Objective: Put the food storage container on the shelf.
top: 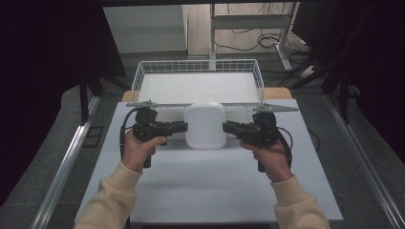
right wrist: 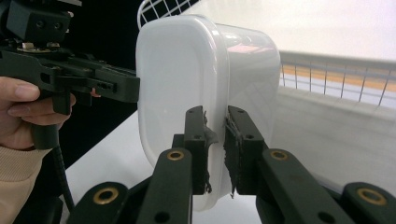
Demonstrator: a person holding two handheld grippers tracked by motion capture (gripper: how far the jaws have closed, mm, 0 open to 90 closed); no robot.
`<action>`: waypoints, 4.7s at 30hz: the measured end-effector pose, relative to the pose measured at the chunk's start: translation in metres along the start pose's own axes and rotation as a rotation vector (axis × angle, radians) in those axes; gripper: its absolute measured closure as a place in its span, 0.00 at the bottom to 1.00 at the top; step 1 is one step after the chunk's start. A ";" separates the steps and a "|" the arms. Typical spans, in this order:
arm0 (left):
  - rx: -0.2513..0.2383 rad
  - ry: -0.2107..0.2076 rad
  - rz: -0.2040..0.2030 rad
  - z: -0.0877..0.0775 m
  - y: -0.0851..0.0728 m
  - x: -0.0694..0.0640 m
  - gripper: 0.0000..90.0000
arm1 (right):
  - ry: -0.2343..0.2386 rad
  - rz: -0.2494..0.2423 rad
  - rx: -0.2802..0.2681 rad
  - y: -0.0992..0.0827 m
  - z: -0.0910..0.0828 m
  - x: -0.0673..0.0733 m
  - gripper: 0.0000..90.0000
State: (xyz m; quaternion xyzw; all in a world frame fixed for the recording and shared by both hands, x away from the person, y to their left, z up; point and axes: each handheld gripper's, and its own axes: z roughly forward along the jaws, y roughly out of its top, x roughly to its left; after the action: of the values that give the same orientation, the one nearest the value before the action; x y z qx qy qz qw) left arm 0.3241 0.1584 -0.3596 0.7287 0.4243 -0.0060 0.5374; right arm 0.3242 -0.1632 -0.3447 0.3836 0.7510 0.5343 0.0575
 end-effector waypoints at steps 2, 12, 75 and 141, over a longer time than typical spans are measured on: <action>-0.003 0.001 0.004 -0.001 0.004 0.000 0.87 | 0.000 -0.005 -0.002 0.005 0.000 0.001 0.88; -0.013 0.005 0.012 -0.007 0.022 0.000 0.87 | 0.001 -0.025 -0.015 0.024 0.000 0.003 0.88; 0.007 0.027 -0.155 0.031 0.134 0.063 0.83 | 0.013 0.216 0.038 0.120 0.060 -0.078 0.79; -0.029 0.166 0.173 -0.045 -0.021 0.012 0.31 | -0.066 -0.121 -0.097 0.000 -0.053 -0.039 0.34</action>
State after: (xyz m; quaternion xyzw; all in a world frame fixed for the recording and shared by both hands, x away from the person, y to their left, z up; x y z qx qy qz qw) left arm 0.2982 0.2024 -0.3627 0.7529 0.4027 0.1068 0.5095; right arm 0.3251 -0.2284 -0.3354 0.3518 0.7437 0.5527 0.1330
